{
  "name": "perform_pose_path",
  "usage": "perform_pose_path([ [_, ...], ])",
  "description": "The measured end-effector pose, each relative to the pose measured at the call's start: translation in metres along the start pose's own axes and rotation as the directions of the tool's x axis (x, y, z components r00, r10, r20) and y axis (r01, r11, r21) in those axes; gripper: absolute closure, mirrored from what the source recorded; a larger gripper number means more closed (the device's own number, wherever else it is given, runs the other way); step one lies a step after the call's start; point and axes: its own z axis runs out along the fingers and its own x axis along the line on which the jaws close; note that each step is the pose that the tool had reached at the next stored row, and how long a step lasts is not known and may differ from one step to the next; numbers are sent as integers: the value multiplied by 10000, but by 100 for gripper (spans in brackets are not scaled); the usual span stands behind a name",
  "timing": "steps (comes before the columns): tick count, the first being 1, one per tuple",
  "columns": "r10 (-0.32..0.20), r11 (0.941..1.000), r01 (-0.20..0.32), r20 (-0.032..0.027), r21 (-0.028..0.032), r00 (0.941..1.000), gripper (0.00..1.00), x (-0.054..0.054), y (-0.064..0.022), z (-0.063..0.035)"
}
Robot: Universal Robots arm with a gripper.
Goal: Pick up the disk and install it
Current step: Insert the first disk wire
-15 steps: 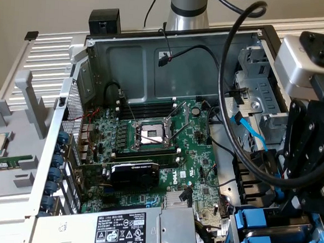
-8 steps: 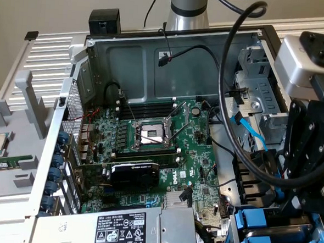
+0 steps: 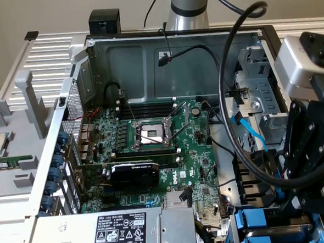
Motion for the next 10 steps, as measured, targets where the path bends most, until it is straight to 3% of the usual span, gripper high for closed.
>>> perform_pose_path([
  [10,0,10000,0,-1,0,10000,83,0,-2,14],
])
